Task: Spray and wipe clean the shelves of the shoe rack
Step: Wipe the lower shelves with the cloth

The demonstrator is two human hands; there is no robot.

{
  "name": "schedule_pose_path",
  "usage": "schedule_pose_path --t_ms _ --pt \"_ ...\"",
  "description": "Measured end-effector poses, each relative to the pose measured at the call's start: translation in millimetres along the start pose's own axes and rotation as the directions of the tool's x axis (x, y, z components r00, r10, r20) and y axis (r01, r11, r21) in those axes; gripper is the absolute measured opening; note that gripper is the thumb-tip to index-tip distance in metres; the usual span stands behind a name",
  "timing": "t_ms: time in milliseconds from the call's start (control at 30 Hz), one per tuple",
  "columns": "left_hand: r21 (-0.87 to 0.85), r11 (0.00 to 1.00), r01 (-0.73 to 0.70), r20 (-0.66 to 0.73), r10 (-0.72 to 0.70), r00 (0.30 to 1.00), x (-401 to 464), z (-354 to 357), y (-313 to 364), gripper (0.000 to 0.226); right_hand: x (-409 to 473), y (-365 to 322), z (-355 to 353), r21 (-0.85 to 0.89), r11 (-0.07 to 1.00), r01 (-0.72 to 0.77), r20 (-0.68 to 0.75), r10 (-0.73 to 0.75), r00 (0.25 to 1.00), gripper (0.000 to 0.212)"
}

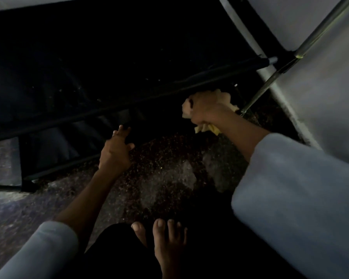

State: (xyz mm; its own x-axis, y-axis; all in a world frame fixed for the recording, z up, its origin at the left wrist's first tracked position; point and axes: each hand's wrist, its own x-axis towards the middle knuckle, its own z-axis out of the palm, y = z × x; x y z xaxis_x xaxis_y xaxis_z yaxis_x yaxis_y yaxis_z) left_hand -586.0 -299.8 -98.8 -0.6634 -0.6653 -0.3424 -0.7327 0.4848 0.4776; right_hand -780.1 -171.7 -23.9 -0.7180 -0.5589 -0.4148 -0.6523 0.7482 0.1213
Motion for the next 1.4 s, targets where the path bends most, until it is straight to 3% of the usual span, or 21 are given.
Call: schedule_pose_path --t_ms 67,167,267,333,467,567,667,800,933,1000,1167,1400 --pt "-0.011 1.000 0.003 0.010 -0.003 1.000 -2 1 1 0.061 -9 -23 -1 0.054 0.993 0.102 0.031 -0.104 0.994 0.040" --pt "-0.007 1.000 -0.002 0.009 0.002 1.000 -9 -3 6 0.057 -30 -76 8 0.326 0.921 0.212 -0.067 -0.201 0.977 0.037" --pt "-0.062 0.996 0.065 -0.078 -0.070 0.995 -14 -9 7 0.039 -40 -129 14 0.310 0.898 0.314 -0.166 -0.274 0.947 0.036" --pt "-0.068 0.995 0.078 -0.069 -0.083 0.994 -10 -12 7 0.044 -27 -127 17 0.344 0.904 0.252 -0.154 -0.210 0.965 0.039" --pt "-0.108 0.990 0.090 -0.023 -0.093 0.995 -4 -14 8 0.059 3 -62 15 0.488 0.871 -0.057 -0.087 0.113 0.990 0.045" --pt "-0.132 0.987 0.092 -0.007 -0.094 0.996 -4 -13 7 0.062 18 -4 6 0.192 0.961 -0.198 0.003 0.201 0.980 0.047" --pt "-0.124 0.991 0.056 0.000 -0.057 0.998 -5 -11 5 0.062 15 27 -3 0.046 0.965 -0.257 0.040 0.255 0.966 0.041" --pt "-0.185 0.981 -0.055 0.033 0.062 0.998 -6 -16 -3 0.066 -8 8 -4 0.069 0.987 -0.144 -0.014 0.146 0.989 0.038" --pt "-0.317 0.939 -0.130 0.024 0.145 0.989 -19 -26 -5 0.065 -34 -45 2 0.240 0.949 0.203 -0.081 -0.189 0.979 0.042" --pt "-0.358 0.924 -0.135 0.004 0.146 0.989 -31 -27 -8 0.065 -46 -69 5 0.370 0.884 0.285 -0.127 -0.255 0.958 0.052" --pt "-0.270 0.956 -0.111 -0.096 0.088 0.991 -73 -38 -25 0.062 -80 -92 24 0.670 0.681 0.295 -0.219 -0.198 0.955 0.062" --pt "-0.229 0.973 -0.032 -0.206 -0.016 0.978 -133 -86 -45 0.060 -132 -81 49 0.771 0.584 0.256 -0.197 -0.163 0.967 0.052"
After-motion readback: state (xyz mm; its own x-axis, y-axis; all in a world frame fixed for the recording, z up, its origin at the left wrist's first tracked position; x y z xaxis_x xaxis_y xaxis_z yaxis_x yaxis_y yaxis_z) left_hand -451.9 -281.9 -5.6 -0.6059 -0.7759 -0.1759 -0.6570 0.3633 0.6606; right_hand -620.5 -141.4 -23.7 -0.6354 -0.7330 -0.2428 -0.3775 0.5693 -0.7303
